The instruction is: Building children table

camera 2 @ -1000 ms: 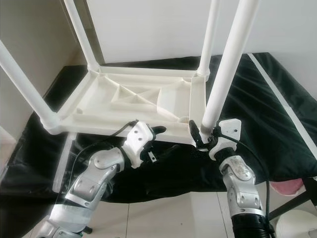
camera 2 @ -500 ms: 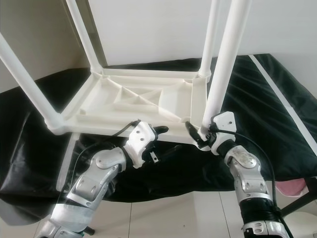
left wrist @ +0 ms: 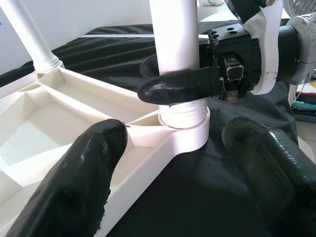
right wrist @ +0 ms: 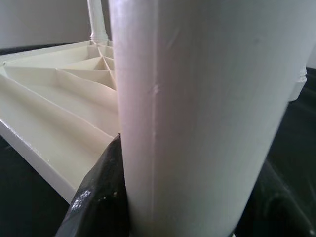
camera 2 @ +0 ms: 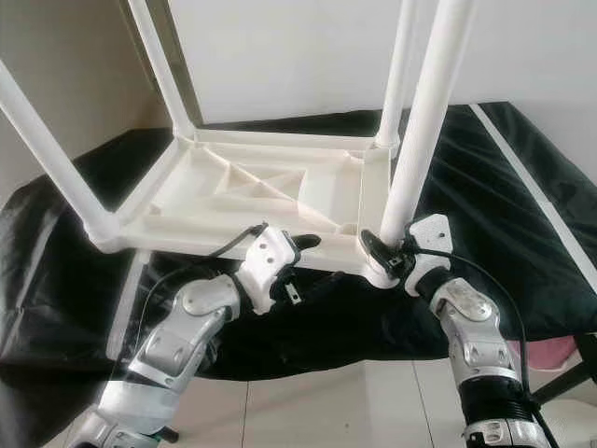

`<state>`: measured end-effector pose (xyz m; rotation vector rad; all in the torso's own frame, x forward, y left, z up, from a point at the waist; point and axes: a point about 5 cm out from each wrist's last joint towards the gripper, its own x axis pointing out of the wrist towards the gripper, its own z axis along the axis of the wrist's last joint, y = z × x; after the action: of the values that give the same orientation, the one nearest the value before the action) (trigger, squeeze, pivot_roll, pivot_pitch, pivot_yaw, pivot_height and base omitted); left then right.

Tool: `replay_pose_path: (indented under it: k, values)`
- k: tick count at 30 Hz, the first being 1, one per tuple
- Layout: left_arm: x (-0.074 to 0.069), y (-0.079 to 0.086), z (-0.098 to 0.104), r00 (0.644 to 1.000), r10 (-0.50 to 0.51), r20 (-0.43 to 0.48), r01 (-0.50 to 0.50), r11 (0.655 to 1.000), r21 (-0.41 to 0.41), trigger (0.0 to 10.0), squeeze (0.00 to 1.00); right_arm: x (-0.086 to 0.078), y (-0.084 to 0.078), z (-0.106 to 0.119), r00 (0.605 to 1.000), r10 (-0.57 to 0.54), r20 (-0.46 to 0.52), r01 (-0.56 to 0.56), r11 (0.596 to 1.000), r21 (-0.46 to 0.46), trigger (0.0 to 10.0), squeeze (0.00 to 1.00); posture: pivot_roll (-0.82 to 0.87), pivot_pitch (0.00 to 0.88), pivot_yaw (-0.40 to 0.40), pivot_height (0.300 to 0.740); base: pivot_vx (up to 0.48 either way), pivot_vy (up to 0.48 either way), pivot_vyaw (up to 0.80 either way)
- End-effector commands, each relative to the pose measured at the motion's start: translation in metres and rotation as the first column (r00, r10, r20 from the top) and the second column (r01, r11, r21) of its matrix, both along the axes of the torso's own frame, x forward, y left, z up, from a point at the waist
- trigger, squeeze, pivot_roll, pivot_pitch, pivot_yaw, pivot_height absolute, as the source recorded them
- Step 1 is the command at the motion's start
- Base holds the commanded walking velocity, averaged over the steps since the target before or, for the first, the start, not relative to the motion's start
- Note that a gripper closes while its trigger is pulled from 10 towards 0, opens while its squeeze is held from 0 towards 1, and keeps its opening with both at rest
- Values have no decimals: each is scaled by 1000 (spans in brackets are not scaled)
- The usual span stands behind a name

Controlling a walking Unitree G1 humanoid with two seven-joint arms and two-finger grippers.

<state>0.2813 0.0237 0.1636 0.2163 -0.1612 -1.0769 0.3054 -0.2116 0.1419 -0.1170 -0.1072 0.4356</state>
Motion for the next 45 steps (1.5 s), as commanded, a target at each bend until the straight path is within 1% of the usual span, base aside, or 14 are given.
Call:
replay_pose_path:
  k: [1, 3, 7, 9, 12, 18, 23, 26, 28, 30, 31, 33, 38, 45]
  values:
    - [2, 1, -4, 999, 40, -3, -40, 999, 9, 10000, 0, -5, 0, -15, 997, -16, -76, 18, 999, 36, 10000, 0, -100, 29, 55, 740, 0, 0, 0]
    - [2, 1, -5, 999, 49, -7, -49, 999, 3, 10000, 0, -3, 0, -13, 990, -113, -80, 120, 990, 76, 10000, 0, -103, 35, 44, 740, 0, 0, 0]
    - [3, 2, -5, 998, 57, -9, -57, 998, -1, 10000, 0, -2, -1, -12, 985, -156, -78, 161, 985, 63, 10000, 0, -103, 38, 36, 740, 0, 0, 0]
    - [2, 2, -6, 997, 76, -14, -76, 997, -9, 10000, 0, 1, 3, -11, 963, -253, -89, 260, 962, 81, 10000, 0, -100, 46, 15, 740, 0, 0, 0]
    - [2, 3, -8, 996, 86, -17, -86, 996, -12, 10000, 0, 1, 7, -12, 938, -321, -128, 336, 935, 115, 10000, 0, -102, 48, 9, 740, 0, 0, 0]
    - [1, 1, -9, 995, 93, -17, -94, 996, -13, 10000, 0, 0, 13, -13, 903, -402, -148, 420, 900, 114, 10000, 0, -104, 50, -10, 740, 0, 0, 0]
    - [4, 3, -8, 993, 118, -15, -119, 993, -28, 10000, 0, -6, 28, -16, 806, -563, -181, 588, 796, 143, 10000, 0, -100, 49, -33, 740, 0, 0, 0]
    - [4, 2, -7, 992, 122, -16, -123, 992, -31, 10000, 0, -11, 39, -17, 766, -613, -195, 641, 751, 158, 10000, 0, -95, 48, -36, 740, 0, 0, 0]
    - [4, 2, -7, 992, 123, -16, -123, 992, -32, 10000, 0, -12, 44, -17, 769, -606, -202, 637, 753, 167, 10000, 0, -95, 48, -36, 740, 0, 0, 0]
    - [4, 2, -7, 992, 125, -16, -125, 992, -33, 10000, 0, -12, 54, -17, 796, -564, -220, 601, 779, 177, 10000, 0, -95, 48, -36, 740, 0, 0, 0]
    - [4, 2, -7, 993, 117, -17, -118, 993, -32, 10000, 0, -11, 52, -14, 799, -568, -198, 599, 782, 174, 10000, 0, -101, 50, -27, 740, 0, 0, 0]
    - [3, 0, -7, 994, 108, -16, -108, 994, -31, 10000, 0, -10, 50, -9, 795, -582, -172, 606, 778, 168, 10000, 0, -101, 50, -27, 740, 0, 0, 0]
    - [5, 2, -7, 994, 109, -14, -109, 994, -27, 10000, 0, -13, 58, -11, 799, -572, -188, 600, 783, 166, 10000, 0, -97, 51, -25, 740, 0, 0, 0]
    - [4, 3, -7, 994, 108, -13, -108, 994, -23, 10000, 0, -14, 58, -8, 788, -586, -190, 614, 770, 172, 10000, 0, -93, 54, -17, 740, 0, 0, 0]
